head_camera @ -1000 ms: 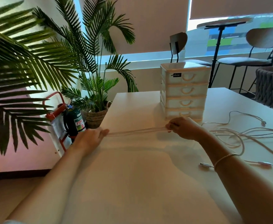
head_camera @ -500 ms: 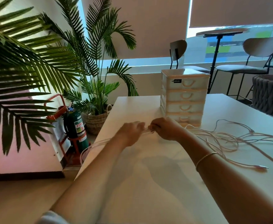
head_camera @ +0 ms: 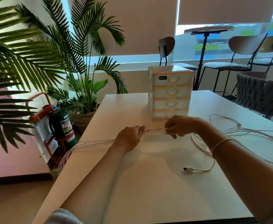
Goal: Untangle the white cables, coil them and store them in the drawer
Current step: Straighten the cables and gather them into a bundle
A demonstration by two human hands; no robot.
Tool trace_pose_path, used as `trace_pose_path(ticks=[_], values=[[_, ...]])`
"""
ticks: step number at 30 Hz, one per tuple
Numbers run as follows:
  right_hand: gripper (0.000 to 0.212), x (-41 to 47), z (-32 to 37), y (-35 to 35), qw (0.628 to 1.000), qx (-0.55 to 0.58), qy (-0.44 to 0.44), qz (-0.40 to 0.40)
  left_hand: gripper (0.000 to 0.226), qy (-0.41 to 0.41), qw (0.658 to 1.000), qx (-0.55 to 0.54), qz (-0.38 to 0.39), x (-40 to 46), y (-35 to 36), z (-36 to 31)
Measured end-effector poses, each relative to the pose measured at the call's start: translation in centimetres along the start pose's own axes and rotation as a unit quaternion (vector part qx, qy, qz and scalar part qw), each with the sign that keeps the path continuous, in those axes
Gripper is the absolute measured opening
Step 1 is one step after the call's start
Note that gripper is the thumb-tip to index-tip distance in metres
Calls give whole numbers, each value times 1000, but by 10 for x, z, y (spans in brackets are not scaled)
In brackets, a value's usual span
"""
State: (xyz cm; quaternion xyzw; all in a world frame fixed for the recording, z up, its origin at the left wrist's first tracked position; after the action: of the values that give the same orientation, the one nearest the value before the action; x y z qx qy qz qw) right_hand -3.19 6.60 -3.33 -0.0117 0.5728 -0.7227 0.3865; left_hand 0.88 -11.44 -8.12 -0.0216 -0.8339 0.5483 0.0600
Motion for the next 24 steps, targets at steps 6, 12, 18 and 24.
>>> trace_pose_path(ticks=[6,12,18,24], values=[[25,-35,-77,-36,980,-104,161,-56,46,-44,999,26,-9,6,4,13],[23,-56,-115,-69,878,-215,351,-244,44,-47,998,37,-29,16,7,-2],[54,-41,-171,-60,838,-172,508,-99,43,-47,997,56,-22,23,9,-2],[66,11,-258,-74,851,-41,504,-143,42,-47,995,86,-2,31,14,1]])
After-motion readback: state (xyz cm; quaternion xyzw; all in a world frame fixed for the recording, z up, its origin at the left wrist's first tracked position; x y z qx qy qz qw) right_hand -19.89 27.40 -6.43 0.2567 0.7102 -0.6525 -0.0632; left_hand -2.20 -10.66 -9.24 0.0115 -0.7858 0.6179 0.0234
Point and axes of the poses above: each hand's wrist, its own x-axis towards the middle knuckle, its own y-axis out of the palm, z = x × y, the point moved 3 cm from there along x, towards the middle knuckle, and after that the axes turned 13 degrees about z, right-handed, at the moved point
